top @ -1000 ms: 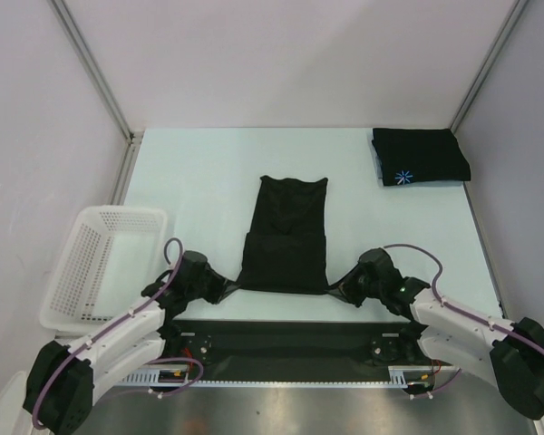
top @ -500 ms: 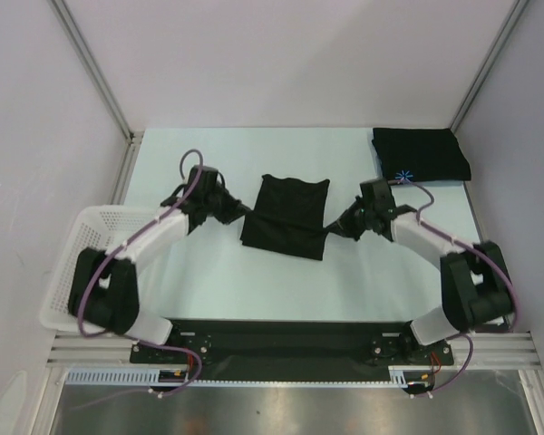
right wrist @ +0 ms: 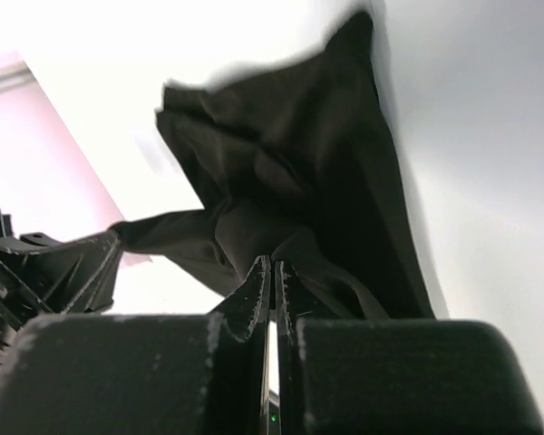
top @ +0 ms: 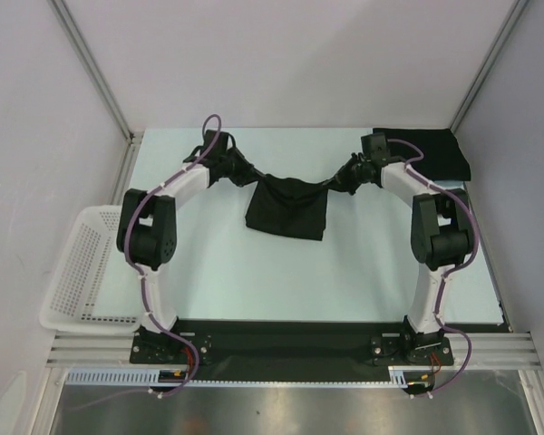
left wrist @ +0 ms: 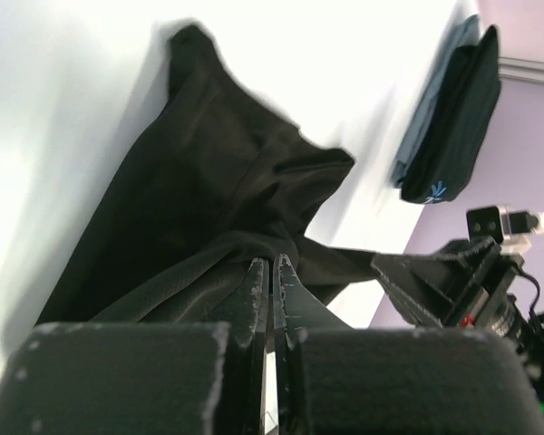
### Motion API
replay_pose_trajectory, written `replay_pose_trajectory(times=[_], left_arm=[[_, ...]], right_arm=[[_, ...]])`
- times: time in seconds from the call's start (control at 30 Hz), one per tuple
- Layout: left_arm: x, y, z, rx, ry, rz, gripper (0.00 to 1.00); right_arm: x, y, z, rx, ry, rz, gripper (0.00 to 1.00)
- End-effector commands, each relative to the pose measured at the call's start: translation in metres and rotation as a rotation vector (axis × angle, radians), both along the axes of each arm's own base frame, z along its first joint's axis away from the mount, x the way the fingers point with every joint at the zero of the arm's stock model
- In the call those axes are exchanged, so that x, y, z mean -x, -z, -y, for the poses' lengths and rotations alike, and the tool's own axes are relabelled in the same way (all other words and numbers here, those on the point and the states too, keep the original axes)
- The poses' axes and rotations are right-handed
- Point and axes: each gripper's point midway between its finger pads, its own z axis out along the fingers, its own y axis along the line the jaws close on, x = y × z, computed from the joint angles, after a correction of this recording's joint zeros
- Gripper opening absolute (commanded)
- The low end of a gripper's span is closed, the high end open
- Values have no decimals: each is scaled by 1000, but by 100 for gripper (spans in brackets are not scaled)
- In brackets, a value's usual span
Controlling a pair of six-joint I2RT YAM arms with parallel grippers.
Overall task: Fold and stack the t-shirts
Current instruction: Fold the tshirt
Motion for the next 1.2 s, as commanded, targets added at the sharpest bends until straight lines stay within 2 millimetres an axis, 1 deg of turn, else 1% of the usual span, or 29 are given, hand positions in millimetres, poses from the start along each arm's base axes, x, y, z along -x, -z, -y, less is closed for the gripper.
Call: replay_pose_trajectory(times=[0.0,0.03,0.07,0.13,0.17,0.2,0.27,0.37,0.5,0.53,0.6,0.67,0.7,0.73,0.87,0.97,1.0,1.03,1.07,1.1,1.13,1.17], left_arm=[[-29,-27,3,56,20,101,0],[-32,-24,4,67,18,93,0],[-37,-15,2,71,12,79,0],[-45,-15,3,92,11,75,0],[-48,-13,1,97,6,72,0],[-51,-8,1,102,-3,60,0],[-56,-6,0,115,-11,66,0],[-64,-1,0,122,-20,61,0],[-74,2,2,137,-24,58,0],[-76,7,2,139,-25,52,0],[-79,8,3,146,-30,48,0],[-81,15,1,145,-40,33,0],[-83,16,1,146,-45,33,1],[-84,17,1,146,-47,31,2],[-90,21,1,151,-49,29,3],[-94,28,-3,147,-59,15,5],[-98,27,-6,134,-58,28,7],[-100,31,-15,106,-72,22,13],[-103,30,-19,80,-70,29,18],[-116,19,-26,19,-46,96,21],[-111,23,-37,-40,-41,50,26],[-117,18,-47,-102,-49,72,28]], right_arm=[[-18,-6,3,-22,-17,8,0],[-24,-9,1,-38,-25,24,0],[-28,-2,4,-46,-14,8,0],[-35,0,3,-67,-8,13,0],[-38,5,7,-74,2,1,0],[-39,8,6,-82,10,-9,0],[-45,11,8,-88,11,-8,0],[-53,10,11,-86,23,2,0],[-64,14,17,-86,35,-4,0],[-65,14,18,-86,36,-4,0],[-68,15,19,-87,40,-5,0],[-71,21,22,-92,52,-16,0],[-73,21,23,-95,54,-17,0],[-73,28,25,-98,59,-34,1],[-78,34,31,-100,84,-48,2],[-82,39,36,-109,95,-57,13],[-84,40,38,-106,89,-58,21],[-86,40,40,-100,83,-54,27],[-98,28,43,-87,74,-14,33],[-95,36,54,-43,49,-35,40],[-99,35,63,2,38,-13,44],[-103,26,68,41,20,15,48]])
